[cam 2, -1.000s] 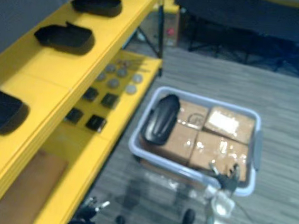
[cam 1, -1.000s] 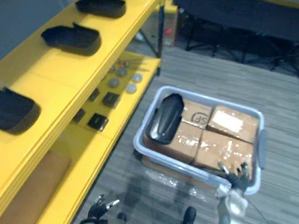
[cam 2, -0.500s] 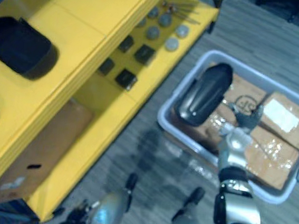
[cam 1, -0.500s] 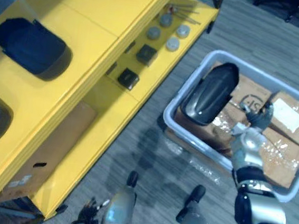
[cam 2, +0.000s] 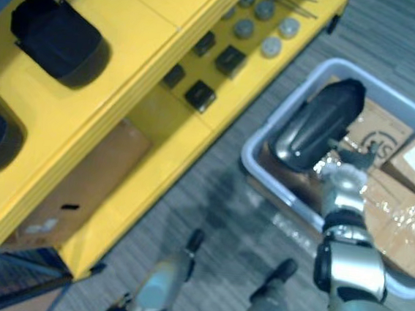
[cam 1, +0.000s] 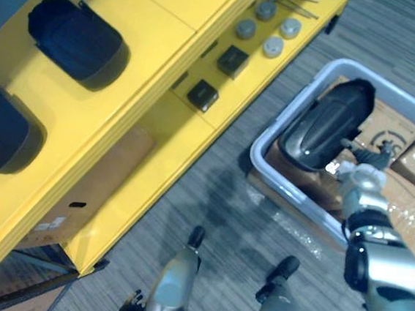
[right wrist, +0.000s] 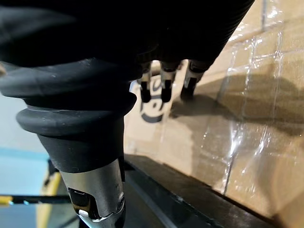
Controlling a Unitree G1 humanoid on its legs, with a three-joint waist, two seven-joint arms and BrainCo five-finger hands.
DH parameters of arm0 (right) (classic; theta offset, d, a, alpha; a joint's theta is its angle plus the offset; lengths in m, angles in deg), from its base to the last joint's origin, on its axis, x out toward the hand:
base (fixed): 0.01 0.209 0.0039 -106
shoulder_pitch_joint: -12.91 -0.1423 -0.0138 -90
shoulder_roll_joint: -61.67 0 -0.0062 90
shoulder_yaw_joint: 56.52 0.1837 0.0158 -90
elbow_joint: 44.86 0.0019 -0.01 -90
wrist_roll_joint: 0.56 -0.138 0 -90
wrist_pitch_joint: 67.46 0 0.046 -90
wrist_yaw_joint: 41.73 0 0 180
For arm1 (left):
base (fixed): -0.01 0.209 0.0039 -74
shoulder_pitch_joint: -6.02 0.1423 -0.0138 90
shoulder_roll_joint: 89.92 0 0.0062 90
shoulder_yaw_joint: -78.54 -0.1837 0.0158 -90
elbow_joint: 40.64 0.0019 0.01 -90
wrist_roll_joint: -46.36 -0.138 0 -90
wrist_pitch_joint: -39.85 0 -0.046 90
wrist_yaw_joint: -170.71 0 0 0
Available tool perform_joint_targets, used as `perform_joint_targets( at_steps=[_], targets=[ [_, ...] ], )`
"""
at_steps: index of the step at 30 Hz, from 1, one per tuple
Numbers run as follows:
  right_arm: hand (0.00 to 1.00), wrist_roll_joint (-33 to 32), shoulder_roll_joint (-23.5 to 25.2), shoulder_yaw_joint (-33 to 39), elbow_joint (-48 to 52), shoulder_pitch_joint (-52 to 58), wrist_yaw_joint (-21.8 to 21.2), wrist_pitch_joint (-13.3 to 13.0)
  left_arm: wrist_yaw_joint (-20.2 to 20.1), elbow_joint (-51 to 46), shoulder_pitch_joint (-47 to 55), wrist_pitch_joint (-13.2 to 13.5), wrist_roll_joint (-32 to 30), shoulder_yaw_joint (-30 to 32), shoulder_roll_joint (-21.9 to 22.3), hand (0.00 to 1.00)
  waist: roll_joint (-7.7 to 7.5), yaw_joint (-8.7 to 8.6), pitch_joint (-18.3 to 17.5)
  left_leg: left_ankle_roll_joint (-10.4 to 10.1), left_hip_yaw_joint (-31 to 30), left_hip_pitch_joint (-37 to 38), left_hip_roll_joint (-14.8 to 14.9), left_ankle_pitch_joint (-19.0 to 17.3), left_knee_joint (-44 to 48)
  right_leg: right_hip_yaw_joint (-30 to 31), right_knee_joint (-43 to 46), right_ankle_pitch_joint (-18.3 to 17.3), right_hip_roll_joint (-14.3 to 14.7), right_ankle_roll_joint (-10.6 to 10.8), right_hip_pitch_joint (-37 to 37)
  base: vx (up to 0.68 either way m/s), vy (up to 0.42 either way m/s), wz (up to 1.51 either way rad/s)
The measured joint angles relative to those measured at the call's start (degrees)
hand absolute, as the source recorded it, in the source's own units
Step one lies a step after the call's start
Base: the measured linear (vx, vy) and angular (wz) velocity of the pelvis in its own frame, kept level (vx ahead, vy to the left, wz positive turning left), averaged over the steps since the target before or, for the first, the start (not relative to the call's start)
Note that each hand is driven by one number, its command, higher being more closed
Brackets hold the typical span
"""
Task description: Walk over and take plastic housings, then place them on the shelf
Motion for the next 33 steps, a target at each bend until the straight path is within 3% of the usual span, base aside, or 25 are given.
perform_joint_targets(
  at_steps=[6,10,12,15,19,24,29,33],
  targets=[
    [1.00,2.5,-6.3,0.0,-3.0,-2.9,-0.9,8.0,3.3,-0.2,-0.8,3.9,0.0,-3.6,0.0,0.00,1.66,1.48,0.2,0.2,-1.1,-2.4,-0.4,0.0,1.6,-0.5,2.1,-1.0,-0.5,-0.5,-1.9,-0.07,0.016,0.08],
    [1.00,5.7,-7.0,0.0,-5.5,-3.2,-3.9,13.3,11.4,-2.3,-0.8,6.2,-6.7,-5.2,-0.5,0.00,2.17,1.47,0.0,0.2,-1.2,-3.2,-0.4,0.0,1.9,-0.5,2.5,-1.2,-0.6,-0.5,-2.5,-0.01,0.000,0.02],
    [1.00,9.1,-8.1,0.0,-7.2,-3.1,-3.2,14.7,16.4,-3.0,-2.5,6.7,-10.3,-5.3,-0.6,0.00,2.61,1.28,-0.1,0.2,-2.1,-4.5,-0.6,0.0,2.6,-1.5,2.8,-1.2,-0.6,-0.5,-3.1,-0.02,0.001,0.17],
    [1.00,12.7,-8.4,0.1,-8.4,-3.1,-3.2,15.3,18.6,-4.7,-3.0,6.7,-13.1,-5.3,-0.9,0.00,2.61,1.56,-0.1,0.2,-2.3,-5.4,-0.6,0.0,3.4,-1.6,3.5,-1.1,-0.7,-0.4,-3.7,-0.01,-0.002,0.08],
    [1.00,14.9,-8.5,0.2,-9.2,-3.2,-1.4,13.9,18.3,-7.6,-3.7,6.8,-13.5,-5.8,-1.9,0.00,2.61,1.96,-0.1,0.2,-2.1,-5.8,-0.6,-0.1,4.3,-1.6,3.7,-1.2,-0.7,-0.4,-3.7,-0.01,-0.001,0.02],
    [1.00,19.2,-8.5,-3.0,-8.9,-2.9,4.1,8.4,17.0,-12.1,-3.7,6.6,-13.4,-7.5,-4.1,0.00,2.42,1.68,0.0,0.4,-1.1,-7.9,-0.1,-1.4,7.1,-0.3,3.7,-1.1,0.0,-1.2,-5.4,-0.06,0.015,-0.14],
    [1.00,24.1,-9.4,-10.1,0.7,-1.9,6.3,1.8,16.2,-17.0,-2.8,3.3,-13.4,-7.9,-7.4,0.00,1.52,-0.09,0.6,0.5,2.2,-7.8,1.9,-3.5,9.6,3.1,1.8,0.5,2.0,-1.4,-5.8,-0.04,0.031,-0.36],
    [1.00,25.9,-10.3,-12.8,7.2,0.7,7.0,-0.6,15.4,-28.3,-5.2,3.9,-10.6,-6.3,-8.7,0.00,1.26,-0.80,0.7,0.4,2.9,-7.4,2.9,-3.7,9.8,3.9,1.2,1.3,3.0,-1.5,-5.7,-0.03,0.021,-0.15]
  ],
)
